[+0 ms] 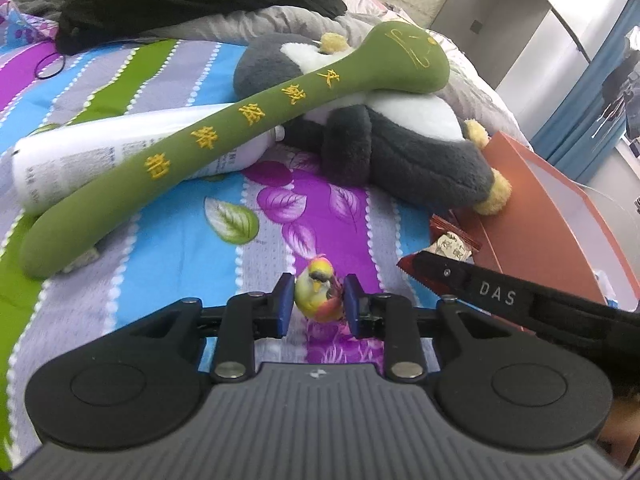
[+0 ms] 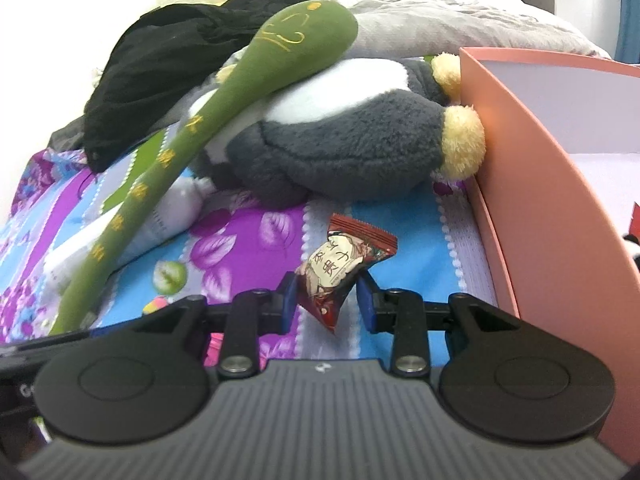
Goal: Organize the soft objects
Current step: 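Close the left tool on the bird toy while the right tool grasps the brown candy packet, then lift the bird toy with the left tool while the right tool carries the candy packet over the box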
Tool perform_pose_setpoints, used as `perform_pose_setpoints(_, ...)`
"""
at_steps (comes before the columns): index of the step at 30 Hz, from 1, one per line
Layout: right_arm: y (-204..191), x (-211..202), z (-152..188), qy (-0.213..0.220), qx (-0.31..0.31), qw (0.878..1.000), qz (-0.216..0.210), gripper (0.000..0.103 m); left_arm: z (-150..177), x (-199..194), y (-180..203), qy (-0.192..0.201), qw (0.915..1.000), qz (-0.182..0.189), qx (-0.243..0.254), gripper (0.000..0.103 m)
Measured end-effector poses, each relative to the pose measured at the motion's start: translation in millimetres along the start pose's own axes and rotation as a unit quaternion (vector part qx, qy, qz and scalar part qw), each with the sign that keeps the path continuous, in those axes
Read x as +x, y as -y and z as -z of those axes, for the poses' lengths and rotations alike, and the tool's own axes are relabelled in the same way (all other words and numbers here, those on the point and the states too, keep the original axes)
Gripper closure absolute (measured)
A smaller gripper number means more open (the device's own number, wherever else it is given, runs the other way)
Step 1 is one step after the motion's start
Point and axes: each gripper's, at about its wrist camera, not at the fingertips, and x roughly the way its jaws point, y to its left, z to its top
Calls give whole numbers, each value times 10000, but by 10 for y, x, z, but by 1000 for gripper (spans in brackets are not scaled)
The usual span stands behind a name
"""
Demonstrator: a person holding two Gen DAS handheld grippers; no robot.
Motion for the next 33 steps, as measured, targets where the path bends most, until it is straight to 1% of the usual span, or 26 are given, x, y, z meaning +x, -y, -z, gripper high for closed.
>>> perform_pose_setpoints(6,-64,-233,206,-124,-103,9998,-72,68,182,-245,21,-14,9999,-105,40,74)
perform_pose_setpoints(13,-133,-519,429,-307,-360,9988,-149,68,368,-557,44,-33,9998,-175,45,75)
perform_pose_setpoints(23,-177,-969,734,-473,-569,9968,-289,68,662,-1018,46,-10,9995,-298,-45,75)
perform_pose_setpoints(29,-210,-1225,848,-529,-645,9957,-397,67,801,-1257,82,-42,9994,-341,-58,75)
perform_pose_setpoints(33,-235,-1352,869,-483,-731,9951,-458,67,855,-1362,127,-45,9994,-348,-22,75)
